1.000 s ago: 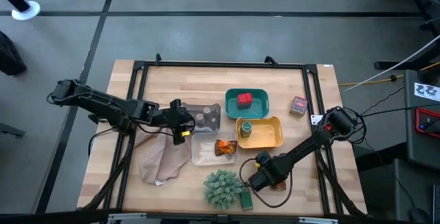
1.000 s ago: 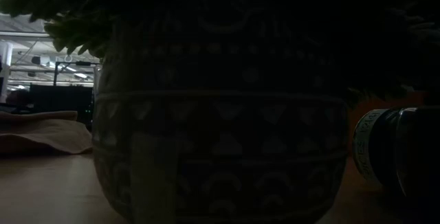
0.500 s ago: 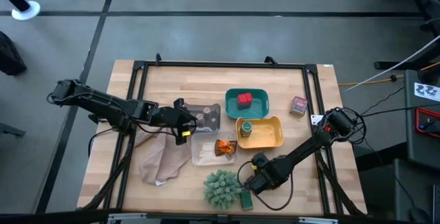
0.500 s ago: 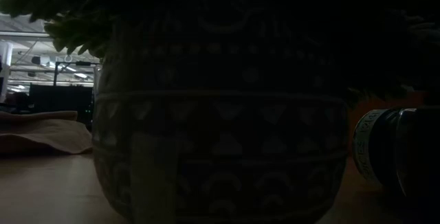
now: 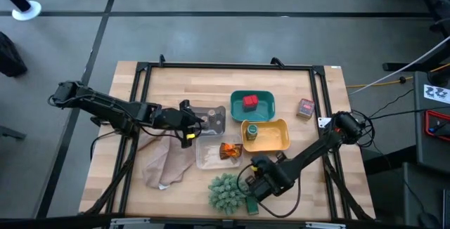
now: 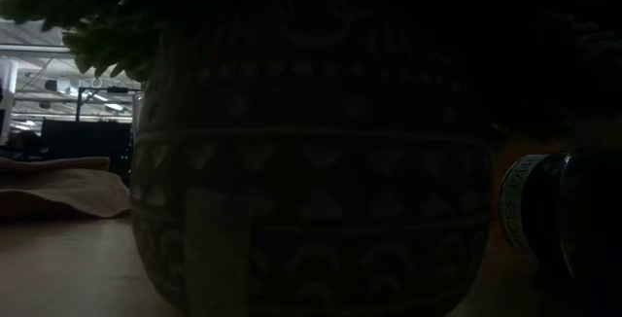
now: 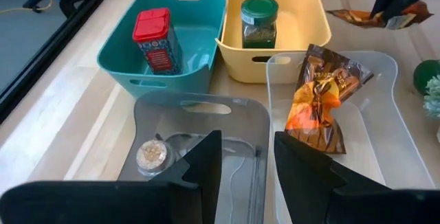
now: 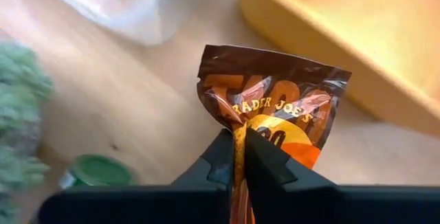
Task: Sort spices by type
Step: Put the orange seasoning pack into the transparent bin
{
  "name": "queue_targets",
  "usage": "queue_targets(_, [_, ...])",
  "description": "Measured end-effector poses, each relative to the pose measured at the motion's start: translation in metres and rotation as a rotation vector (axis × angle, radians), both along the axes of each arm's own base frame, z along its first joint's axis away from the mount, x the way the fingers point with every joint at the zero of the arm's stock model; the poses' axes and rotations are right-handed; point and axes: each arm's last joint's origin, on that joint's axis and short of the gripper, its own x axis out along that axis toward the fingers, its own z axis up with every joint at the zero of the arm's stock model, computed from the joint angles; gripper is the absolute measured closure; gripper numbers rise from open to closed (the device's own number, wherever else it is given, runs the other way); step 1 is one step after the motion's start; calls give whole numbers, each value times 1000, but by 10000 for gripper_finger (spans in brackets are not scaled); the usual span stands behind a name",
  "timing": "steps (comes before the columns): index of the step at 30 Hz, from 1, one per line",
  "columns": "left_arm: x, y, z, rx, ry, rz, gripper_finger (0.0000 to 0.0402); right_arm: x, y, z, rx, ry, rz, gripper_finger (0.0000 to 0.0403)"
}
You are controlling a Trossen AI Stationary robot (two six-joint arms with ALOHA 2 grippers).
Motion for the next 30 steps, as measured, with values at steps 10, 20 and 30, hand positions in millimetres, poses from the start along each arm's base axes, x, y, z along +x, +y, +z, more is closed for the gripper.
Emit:
queue_targets(10, [8, -17, 17, 120, -168, -299, 284, 15, 2, 48, -216, -166, 179, 383])
queue_targets(20, [8, -32, 28, 409, -295, -589, 284, 43, 4, 64, -354, -321, 450, 389])
queue_targets(30, [9, -36, 24, 597, -290, -757, 284, 79, -13, 77, -382, -432, 680, 377])
